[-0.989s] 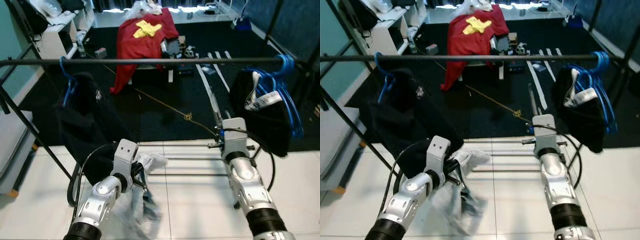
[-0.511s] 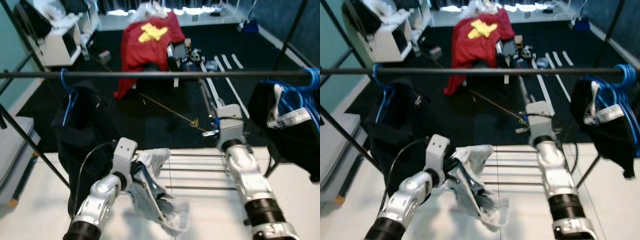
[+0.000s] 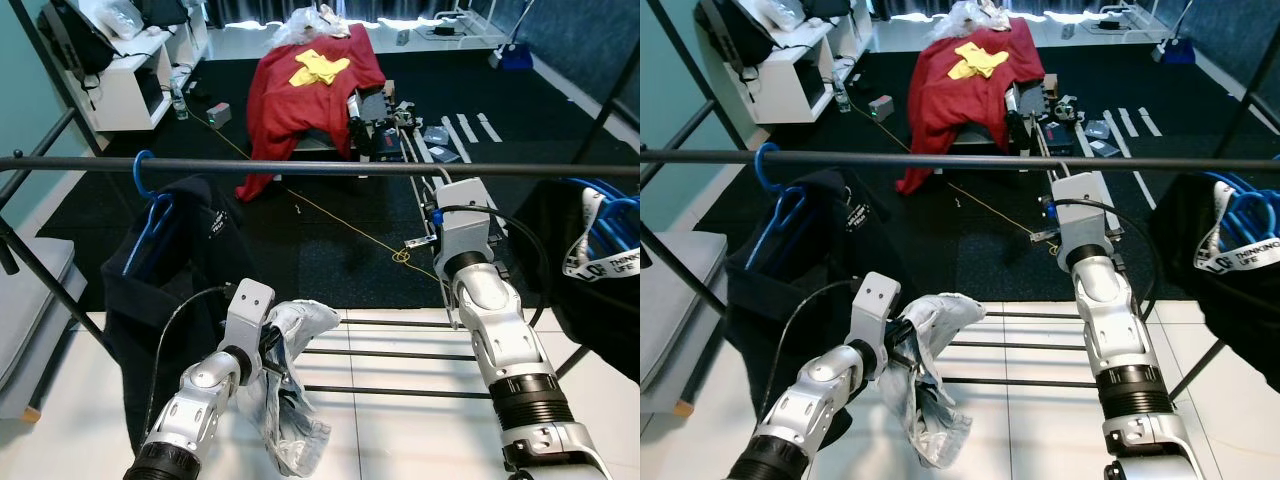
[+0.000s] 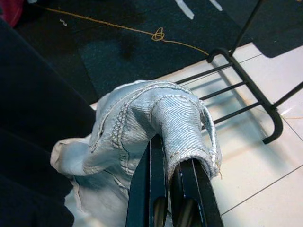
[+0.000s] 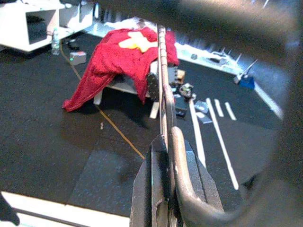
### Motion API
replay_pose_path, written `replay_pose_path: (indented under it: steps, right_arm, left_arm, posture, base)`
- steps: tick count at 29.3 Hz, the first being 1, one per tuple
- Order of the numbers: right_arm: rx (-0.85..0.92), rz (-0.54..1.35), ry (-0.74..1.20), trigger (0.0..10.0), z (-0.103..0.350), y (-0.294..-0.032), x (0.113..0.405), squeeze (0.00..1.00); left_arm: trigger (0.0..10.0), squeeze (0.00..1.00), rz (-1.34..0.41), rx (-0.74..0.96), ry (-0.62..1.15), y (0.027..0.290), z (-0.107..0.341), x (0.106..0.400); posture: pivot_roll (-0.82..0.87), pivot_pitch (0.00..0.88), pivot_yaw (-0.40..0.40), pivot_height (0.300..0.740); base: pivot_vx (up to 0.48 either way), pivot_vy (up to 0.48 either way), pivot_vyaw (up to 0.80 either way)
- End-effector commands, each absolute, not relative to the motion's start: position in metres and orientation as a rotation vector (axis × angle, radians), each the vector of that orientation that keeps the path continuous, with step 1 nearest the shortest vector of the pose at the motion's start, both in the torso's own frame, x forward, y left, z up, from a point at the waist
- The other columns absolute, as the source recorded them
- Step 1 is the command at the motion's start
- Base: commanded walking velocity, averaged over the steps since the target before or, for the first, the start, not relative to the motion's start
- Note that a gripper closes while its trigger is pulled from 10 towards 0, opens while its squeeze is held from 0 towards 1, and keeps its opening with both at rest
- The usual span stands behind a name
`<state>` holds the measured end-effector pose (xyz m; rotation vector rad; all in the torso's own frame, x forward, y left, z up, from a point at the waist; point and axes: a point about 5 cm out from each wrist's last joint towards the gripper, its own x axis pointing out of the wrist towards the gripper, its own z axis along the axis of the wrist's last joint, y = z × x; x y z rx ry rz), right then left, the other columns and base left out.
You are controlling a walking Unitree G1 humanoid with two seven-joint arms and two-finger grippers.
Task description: Hang hanger
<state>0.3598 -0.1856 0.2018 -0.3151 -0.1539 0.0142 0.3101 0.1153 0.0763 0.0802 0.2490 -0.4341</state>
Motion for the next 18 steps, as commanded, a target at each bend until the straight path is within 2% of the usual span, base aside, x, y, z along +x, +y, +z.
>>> replay_pose_path:
  steps: [1, 9, 18]
  right_arm:
    - [-0.306, 0.023, -0.183, 10.0, 0.212, -0.182, 0.361, 0.00]
    - [-0.296, 0.010, -0.213, 10.0, 0.228, -0.181, 0.365, 0.00]
    - [-0.202, 0.043, -0.075, 10.0, 0.231, -0.184, 0.385, 0.00]
  left_arm:
    - [10.0, 0.00, -0.440, 0.094, 0.231, 0.116, 0.078, 0.311]
    - [10.0, 0.00, -0.459, 0.124, 0.230, 0.116, 0.079, 0.312]
    - [10.0, 0.00, -0.518, 0.162, 0.246, 0.114, 0.077, 0.309]
  posture:
    - [-0.01, 0.073, 0.041, 0.740]
    - [-0.01, 0.068, 0.046, 0.740]
    - [0.00, 0.068, 0.062, 0.740]
  base:
    - [0.000, 0.000, 0.00]
    - [0.000, 0.000, 0.00]
    - [0.000, 0.000, 0.00]
